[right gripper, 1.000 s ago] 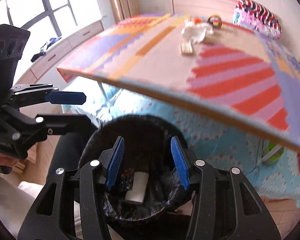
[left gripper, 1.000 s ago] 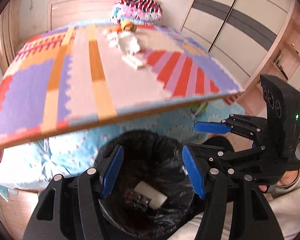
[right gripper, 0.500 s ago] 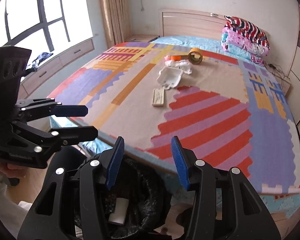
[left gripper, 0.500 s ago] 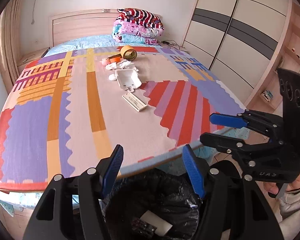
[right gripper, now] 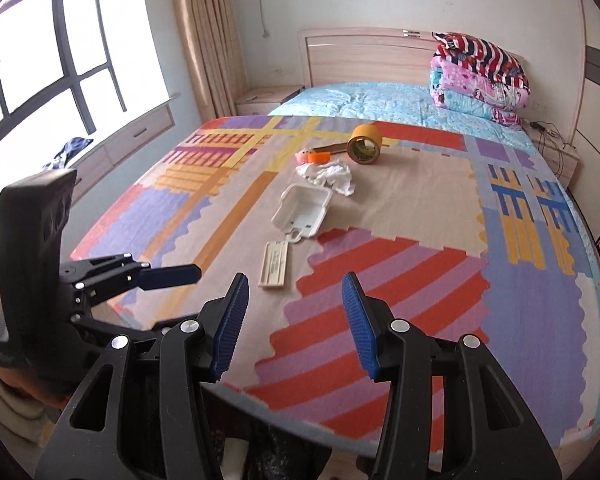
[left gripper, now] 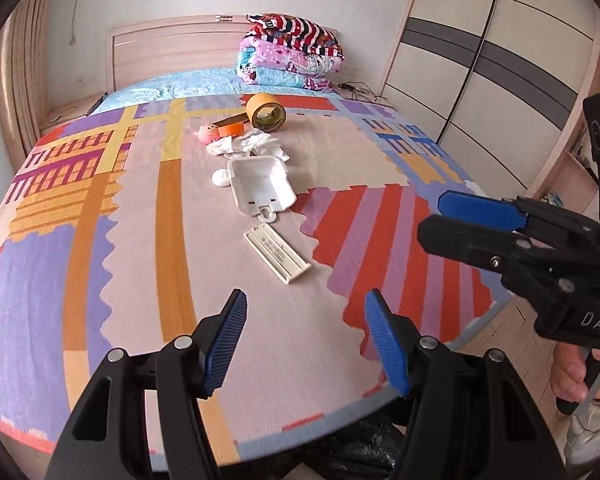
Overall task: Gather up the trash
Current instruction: 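Raise both tools back over the table toward the white holder and label strip, then grasp the white label strip with the left tool while the right tool grasps the white holder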
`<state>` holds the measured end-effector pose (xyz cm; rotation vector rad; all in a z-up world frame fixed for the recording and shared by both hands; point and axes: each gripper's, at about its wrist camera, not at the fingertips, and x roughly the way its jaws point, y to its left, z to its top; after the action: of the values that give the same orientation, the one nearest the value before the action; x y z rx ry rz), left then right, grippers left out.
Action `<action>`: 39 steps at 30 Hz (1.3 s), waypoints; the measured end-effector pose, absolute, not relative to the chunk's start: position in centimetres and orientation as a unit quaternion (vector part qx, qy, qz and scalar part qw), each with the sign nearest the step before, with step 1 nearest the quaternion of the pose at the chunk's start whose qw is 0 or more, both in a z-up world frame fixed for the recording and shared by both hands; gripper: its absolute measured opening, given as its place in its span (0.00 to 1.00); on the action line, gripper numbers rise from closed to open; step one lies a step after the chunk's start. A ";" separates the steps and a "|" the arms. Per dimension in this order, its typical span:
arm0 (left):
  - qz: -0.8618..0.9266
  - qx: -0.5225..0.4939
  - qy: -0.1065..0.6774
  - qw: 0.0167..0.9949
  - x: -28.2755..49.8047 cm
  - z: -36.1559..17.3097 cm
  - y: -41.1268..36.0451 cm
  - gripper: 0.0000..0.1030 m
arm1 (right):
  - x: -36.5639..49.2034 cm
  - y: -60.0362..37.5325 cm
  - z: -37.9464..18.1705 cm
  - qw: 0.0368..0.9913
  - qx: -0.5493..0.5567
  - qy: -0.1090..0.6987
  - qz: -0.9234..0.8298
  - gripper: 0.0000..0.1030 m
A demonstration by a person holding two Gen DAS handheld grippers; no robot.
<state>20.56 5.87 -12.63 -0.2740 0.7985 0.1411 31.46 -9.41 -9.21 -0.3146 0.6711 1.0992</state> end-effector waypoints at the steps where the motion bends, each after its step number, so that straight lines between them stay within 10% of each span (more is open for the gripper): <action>1: 0.073 -0.131 0.388 0.910 21.0 -12.8 6.0 0.57 | 31.9 -9.1 -9.3 0.787 -0.143 0.315 0.510 0.47; 18: 0.120 -0.122 0.401 0.900 25.6 -15.5 6.8 0.52 | 37.1 -3.9 -11.6 0.773 -0.112 0.362 0.510 0.47; 30: 0.161 -0.075 0.391 0.903 25.3 -15.8 6.8 0.23 | 39.3 -0.6 -13.6 0.762 -0.101 0.389 0.507 0.46; 39: 0.169 -0.087 0.386 0.903 24.4 -15.8 7.3 0.22 | 40.0 1.0 -14.4 0.761 -0.091 0.413 0.491 0.12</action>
<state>24.35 7.29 -15.81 -0.1807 0.7980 0.3492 39.99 0.95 -14.36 -0.1971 0.8993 1.0692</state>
